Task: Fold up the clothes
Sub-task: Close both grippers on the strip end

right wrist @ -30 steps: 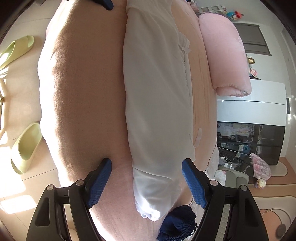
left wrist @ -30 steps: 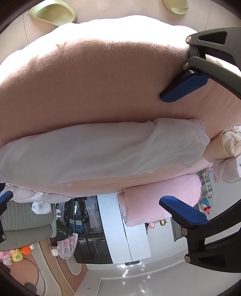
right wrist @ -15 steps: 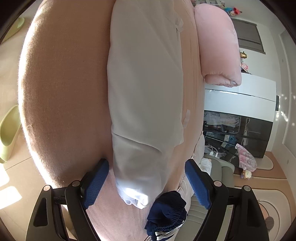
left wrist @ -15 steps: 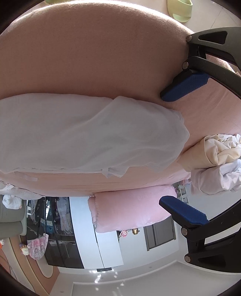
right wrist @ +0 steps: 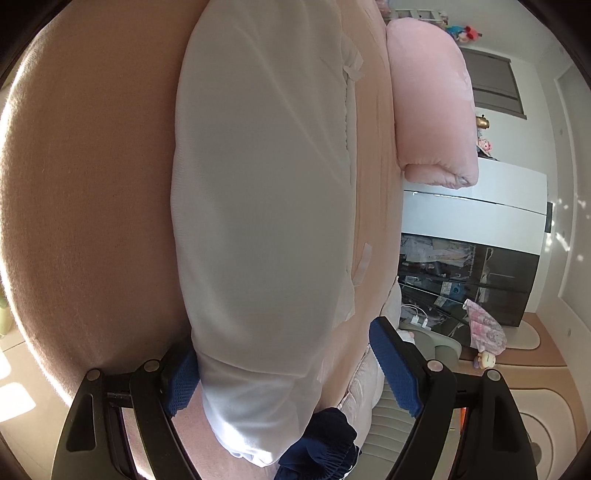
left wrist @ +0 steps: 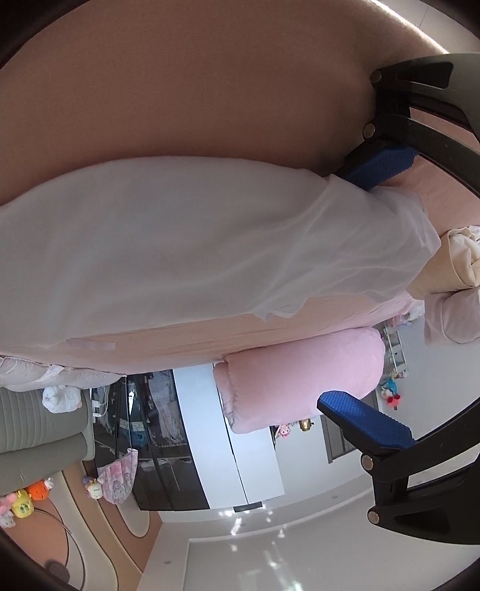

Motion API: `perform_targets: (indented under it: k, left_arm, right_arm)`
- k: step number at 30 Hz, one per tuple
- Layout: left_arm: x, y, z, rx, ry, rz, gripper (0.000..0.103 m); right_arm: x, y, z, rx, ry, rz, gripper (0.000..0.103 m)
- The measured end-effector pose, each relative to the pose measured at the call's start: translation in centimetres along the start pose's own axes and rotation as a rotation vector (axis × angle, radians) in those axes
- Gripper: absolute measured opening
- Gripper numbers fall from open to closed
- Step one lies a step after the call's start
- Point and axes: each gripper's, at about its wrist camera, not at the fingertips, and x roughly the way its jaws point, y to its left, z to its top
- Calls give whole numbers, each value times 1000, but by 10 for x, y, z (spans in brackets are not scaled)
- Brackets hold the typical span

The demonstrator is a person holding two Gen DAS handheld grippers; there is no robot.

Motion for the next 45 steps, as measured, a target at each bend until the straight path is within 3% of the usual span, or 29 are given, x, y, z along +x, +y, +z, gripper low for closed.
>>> perform_targets:
  k: [3, 7, 10, 12, 17, 23, 28, 32, 36, 39, 41, 42, 43, 44, 45]
  left_arm:
    - [5, -8, -11, 72, 18, 74, 103]
    - [1, -26, -24, 148, -35, 160, 103]
    - [0, -28, -20, 192, -50, 181, 103]
    - [-3, -20, -15, 170, -50, 154, 103]
    - [-17, 12, 4, -18, -37, -169, 103]
    - [-13, 8, 20, -27, -77, -153, 103]
    - [19, 14, 12, -26, 11, -70, 103]
    - [17, -3, -7, 91, -79, -11, 103]
    - [18, -6, -1, 137, -62, -26, 100]
    - [21, -6, 1, 168, -55, -115, 86]
    - [19, -8, -2, 173, -71, -165, 69]
    - [17, -9, -3, 165, -70, -177, 55]
    - [14, -14, -5, 159, -67, -191, 34]
    - [9, -22, -6, 157, -69, -179, 24]
    - [7, -28, -7, 148, -73, -139, 23]
  right_arm:
    - [1, 1, -3, -7, 10, -24, 87]
    - [5, 4, -13, -7, 44, -42, 87]
    - [5, 5, -10, 3, 62, -37, 87]
    - [6, 6, -5, -22, 64, -49, 87]
    - [6, 3, 4, -32, 60, -57, 87]
    - [5, -1, 1, 5, 41, -46, 87]
    - [7, -2, 1, 7, 40, -31, 87]
    - [10, -4, 0, 18, 51, -6, 87]
    - [12, -4, 0, 3, 48, 56, 80]
    - [7, 5, 1, -21, 52, 72, 68]
    - [3, 16, 0, -38, 56, 72, 44]
    - [0, 23, 0, -48, 53, 65, 38]
    - [-2, 30, -1, -60, 48, 35, 34]
    - [-4, 33, -1, -59, 46, 17, 32]
    - [-5, 36, -2, -57, 44, 0, 31]
